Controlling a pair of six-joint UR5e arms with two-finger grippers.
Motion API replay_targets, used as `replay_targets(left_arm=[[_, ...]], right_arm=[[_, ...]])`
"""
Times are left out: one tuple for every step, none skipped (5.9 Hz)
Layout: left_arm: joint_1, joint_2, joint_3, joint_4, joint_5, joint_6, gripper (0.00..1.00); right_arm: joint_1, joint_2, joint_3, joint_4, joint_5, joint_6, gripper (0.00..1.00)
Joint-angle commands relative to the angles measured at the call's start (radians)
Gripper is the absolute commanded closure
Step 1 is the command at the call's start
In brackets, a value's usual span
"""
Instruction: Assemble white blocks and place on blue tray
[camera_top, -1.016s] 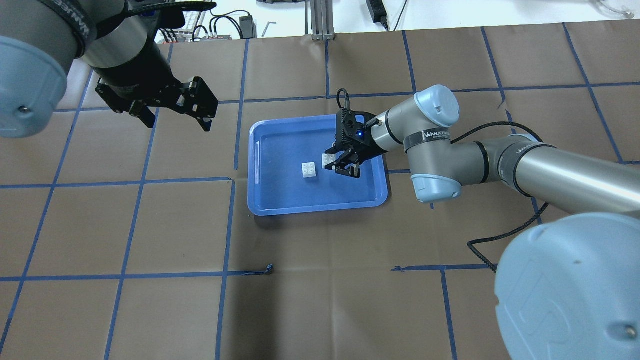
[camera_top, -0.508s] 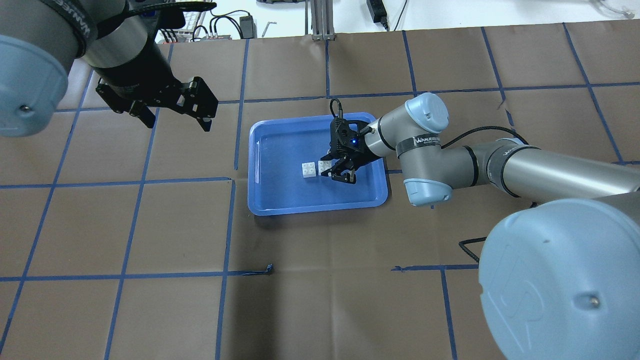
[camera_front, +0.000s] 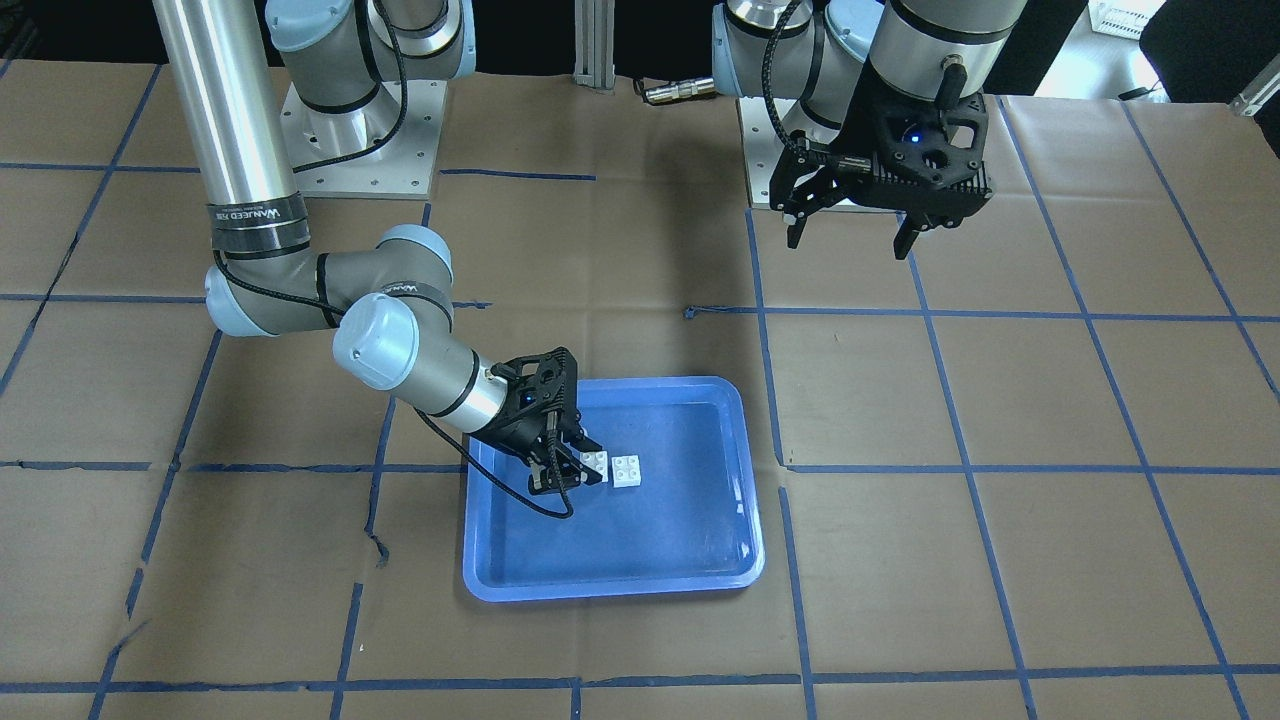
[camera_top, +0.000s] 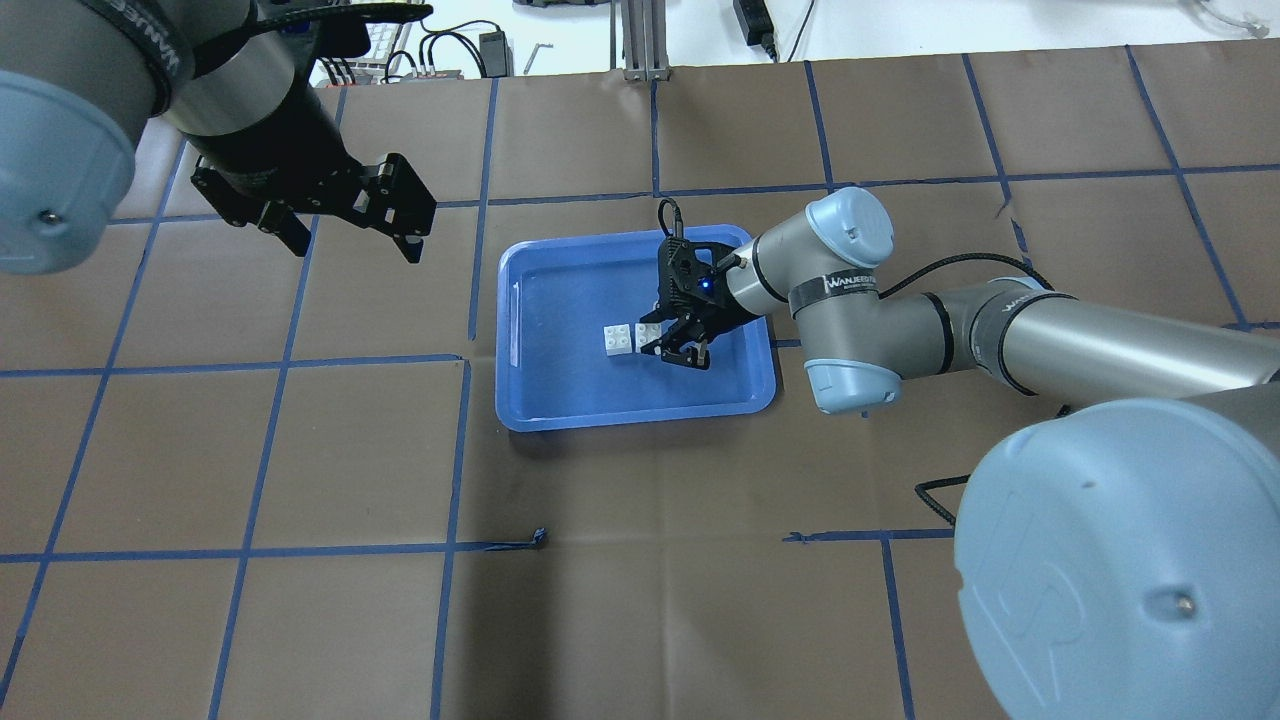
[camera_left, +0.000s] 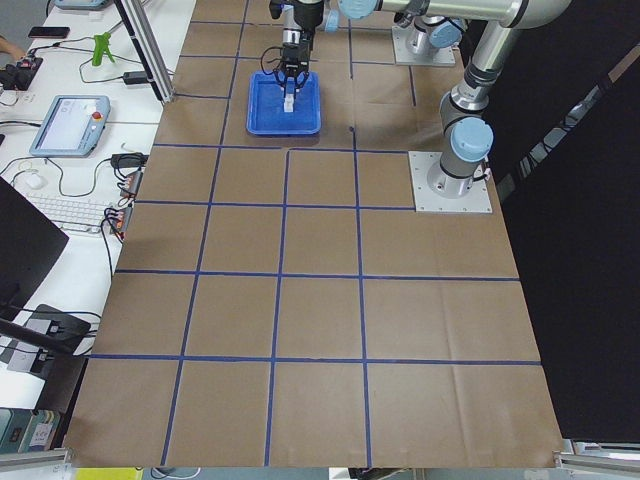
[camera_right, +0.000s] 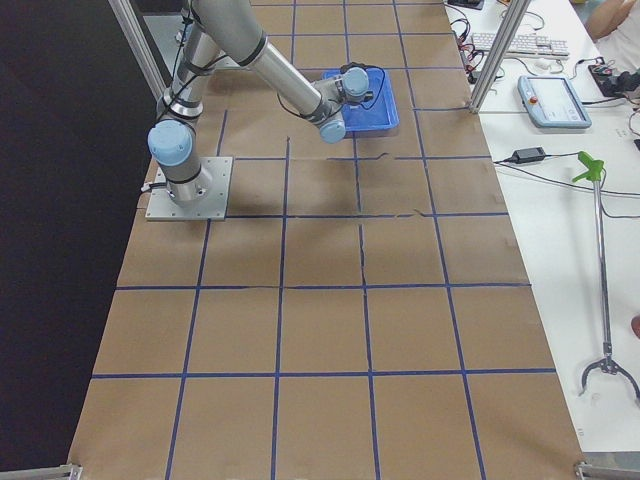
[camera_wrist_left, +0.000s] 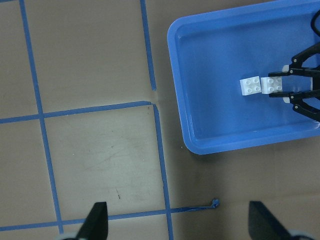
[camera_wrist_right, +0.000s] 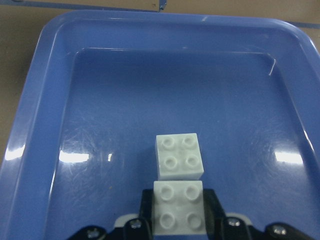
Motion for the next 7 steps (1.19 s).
replay_targets(left_arm=[[0.000, 0.000, 0.000, 0.000, 0.000, 0.000, 0.01], [0.000, 0.000, 0.000, 0.000, 0.000, 0.002, 0.01], [0.000, 0.000, 0.000, 0.000, 0.000, 0.000, 0.01], [0.000, 0.000, 0.000, 0.000, 0.000, 0.000, 0.01], [0.000, 0.000, 0.000, 0.000, 0.000, 0.000, 0.01], [0.000, 0.000, 0.000, 0.000, 0.000, 0.002, 0.01], [0.000, 0.000, 0.000, 0.000, 0.000, 0.000, 0.01]], right_arm=[[0.005, 0.000, -0.002, -0.002, -0.004, 0.034, 0.78], [0.005, 0.002, -0.002, -0.002, -0.006, 0.034, 0.78], [0.005, 0.002, -0.003, -0.002, -0.006, 0.034, 0.78], [0.005, 0.011, -0.011, -0.001, -0.006, 0.033, 0.78], [0.006, 0.014, -0.012, -0.001, -0.006, 0.033, 0.78], [0.006, 0.014, -0.012, -0.001, -0.006, 0.033, 0.78], [0.006, 0.015, -0.012, 0.001, -0.006, 0.034, 0.78]])
